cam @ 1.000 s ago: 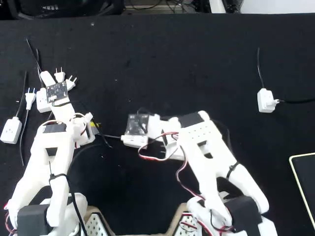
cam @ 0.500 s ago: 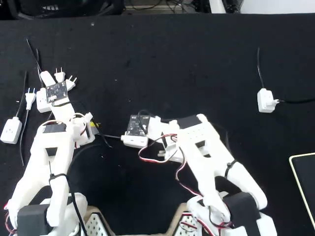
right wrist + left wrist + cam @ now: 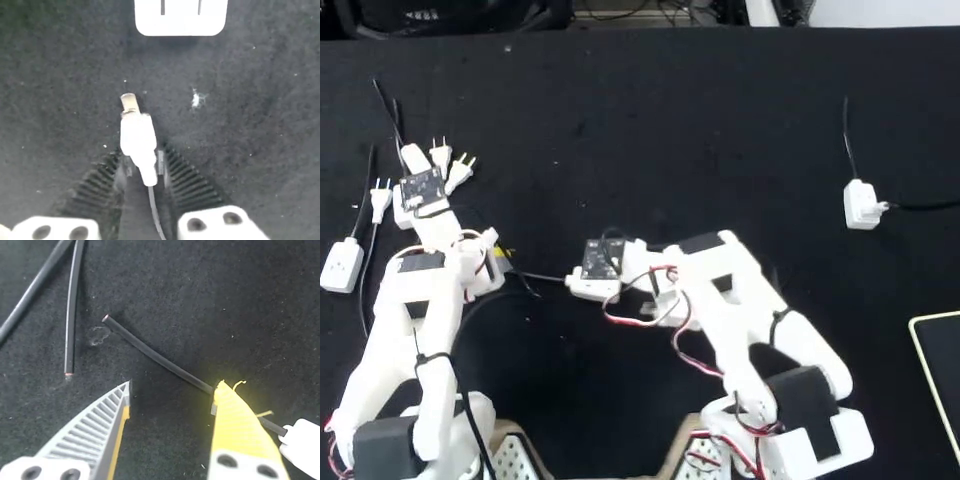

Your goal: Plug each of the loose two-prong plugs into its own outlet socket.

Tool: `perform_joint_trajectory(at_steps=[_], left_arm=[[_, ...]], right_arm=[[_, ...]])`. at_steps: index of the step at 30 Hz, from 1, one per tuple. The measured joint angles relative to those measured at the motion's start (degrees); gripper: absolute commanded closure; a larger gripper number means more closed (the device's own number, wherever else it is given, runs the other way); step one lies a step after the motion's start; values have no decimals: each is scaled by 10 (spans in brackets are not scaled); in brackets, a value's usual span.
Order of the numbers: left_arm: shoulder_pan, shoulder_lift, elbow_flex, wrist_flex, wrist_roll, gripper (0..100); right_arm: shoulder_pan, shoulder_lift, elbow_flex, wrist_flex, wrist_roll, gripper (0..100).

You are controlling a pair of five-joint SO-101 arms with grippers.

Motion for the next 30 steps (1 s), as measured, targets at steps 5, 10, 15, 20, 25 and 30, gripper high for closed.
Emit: perform_joint_trajectory(at_steps=[5,10,15,20,25,30], left_arm=[[0,0,0,0,0,734],[0,0,0,0,0,734],[0,0,0,0,0,734],[0,-16,0,13,0,734],[0,-102,31,28,0,734],[25,-213,85,28,0,734]], right_arm=[[2,-31,0,4,-21,988],[1,-141,0,48,-68,988],[-48,-231,13,34,-175,988],[-131,-235,43,-58,-277,988],[-187,-229,91,-185,-382,988],[-201,-229,160,-303,-448,988]])
